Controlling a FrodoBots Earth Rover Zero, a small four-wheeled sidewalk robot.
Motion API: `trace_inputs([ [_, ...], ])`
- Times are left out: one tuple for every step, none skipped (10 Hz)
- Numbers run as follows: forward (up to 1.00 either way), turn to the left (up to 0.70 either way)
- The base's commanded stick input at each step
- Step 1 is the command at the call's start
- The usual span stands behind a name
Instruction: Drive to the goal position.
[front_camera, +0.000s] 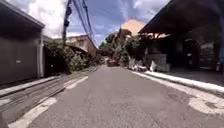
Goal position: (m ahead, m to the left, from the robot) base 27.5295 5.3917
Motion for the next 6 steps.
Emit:
trace_inputs([
  [0.70,0.00],
  [0.70,0.00],
  [0.70,0.00],
  [0.70,0.00],
  [0.70,0.00],
  [0.70,0.00],
])
